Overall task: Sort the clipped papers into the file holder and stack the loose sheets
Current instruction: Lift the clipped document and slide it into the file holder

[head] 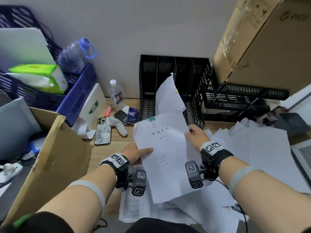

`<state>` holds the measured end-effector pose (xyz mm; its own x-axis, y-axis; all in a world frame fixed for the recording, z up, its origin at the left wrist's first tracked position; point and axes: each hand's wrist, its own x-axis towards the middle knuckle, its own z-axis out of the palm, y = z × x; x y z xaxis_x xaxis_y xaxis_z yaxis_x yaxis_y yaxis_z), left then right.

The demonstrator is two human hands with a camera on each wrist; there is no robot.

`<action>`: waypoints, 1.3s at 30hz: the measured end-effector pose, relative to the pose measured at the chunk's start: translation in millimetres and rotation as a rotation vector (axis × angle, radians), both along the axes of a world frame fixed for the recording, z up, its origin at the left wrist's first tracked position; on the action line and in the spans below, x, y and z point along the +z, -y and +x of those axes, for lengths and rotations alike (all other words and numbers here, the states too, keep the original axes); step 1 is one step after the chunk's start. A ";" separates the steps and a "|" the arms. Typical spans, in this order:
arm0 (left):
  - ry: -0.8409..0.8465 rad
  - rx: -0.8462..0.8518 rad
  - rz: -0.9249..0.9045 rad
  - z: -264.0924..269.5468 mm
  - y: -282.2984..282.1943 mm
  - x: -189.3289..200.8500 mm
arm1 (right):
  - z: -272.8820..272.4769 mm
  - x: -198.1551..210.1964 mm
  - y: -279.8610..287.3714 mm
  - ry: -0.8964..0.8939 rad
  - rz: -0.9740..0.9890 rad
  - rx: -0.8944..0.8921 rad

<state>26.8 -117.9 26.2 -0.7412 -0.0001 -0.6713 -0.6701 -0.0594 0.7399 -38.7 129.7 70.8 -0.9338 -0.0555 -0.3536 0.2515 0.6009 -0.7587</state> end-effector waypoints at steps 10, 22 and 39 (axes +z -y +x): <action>-0.310 0.086 -0.352 2.1 29.1 57.5 | -49.9 64.6 68.3 -0.078 -0.169 -0.026; -0.660 0.239 -0.670 -51.9 42.2 67.6 | -71.0 193.6 114.2 0.195 -0.521 0.196; -0.422 0.101 -0.638 -108.0 -24.8 57.5 | -147.9 176.4 102.8 -0.240 0.126 0.407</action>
